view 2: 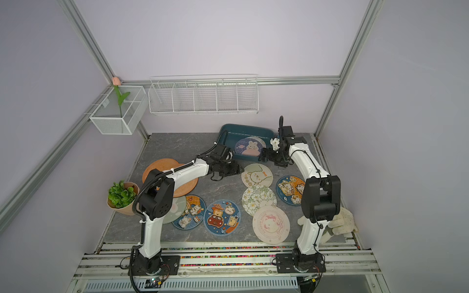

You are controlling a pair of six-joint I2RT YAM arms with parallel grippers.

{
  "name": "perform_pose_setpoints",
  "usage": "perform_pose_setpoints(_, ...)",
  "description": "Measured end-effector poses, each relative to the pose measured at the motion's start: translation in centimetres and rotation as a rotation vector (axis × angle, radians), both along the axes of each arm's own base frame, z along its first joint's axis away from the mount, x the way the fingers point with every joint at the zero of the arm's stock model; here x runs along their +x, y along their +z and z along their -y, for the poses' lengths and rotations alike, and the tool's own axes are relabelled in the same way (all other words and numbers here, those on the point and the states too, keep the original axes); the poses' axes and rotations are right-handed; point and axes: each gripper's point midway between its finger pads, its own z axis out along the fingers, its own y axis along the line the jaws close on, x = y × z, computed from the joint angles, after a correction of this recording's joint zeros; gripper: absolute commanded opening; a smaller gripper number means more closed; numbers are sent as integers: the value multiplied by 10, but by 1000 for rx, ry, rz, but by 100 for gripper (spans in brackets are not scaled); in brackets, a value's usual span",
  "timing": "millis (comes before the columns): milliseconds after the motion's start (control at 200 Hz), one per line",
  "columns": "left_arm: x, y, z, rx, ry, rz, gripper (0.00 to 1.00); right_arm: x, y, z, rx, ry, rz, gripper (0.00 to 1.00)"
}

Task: Put the coasters into the storage box
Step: Place the coaster in the storage box, then pick up the coaster from the center of the board.

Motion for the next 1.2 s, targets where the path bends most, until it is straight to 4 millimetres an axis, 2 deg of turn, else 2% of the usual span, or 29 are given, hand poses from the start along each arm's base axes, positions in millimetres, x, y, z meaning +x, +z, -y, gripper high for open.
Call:
perform_pose_setpoints(115, 3, -7, 9, 6, 0, -8, 67, -15, -13, 10, -4, -4, -38, 95)
perform_pose_setpoints(310, 3, -27, 9, 44, 9, -34, 63, -27, -39, 17, -18, 5, -103, 92)
perform_pose_setpoints(515, 1, -42, 13, 69, 2, -52, 60, -25, -67, 18, -32, 8, -153, 89)
perform_pose_setpoints(650, 2, -41, 16, 71, 1, -49, 58, -22, -83, 19, -45, 4, -175, 88)
perform_pose_setpoints(885, 12, -39, 24, 76, 1, -36, 55, -18, -98, 20, -53, -5, -190, 86)
perform_pose_setpoints(1050, 9, -49, 22, 100, -2, -57, 53, -19, -111, 21, -61, -9, -216, 85)
perform_pose_setpoints(1200, 7, -48, 23, 106, -5, -63, 51, -18, -112, 21, -60, -9, -215, 84)
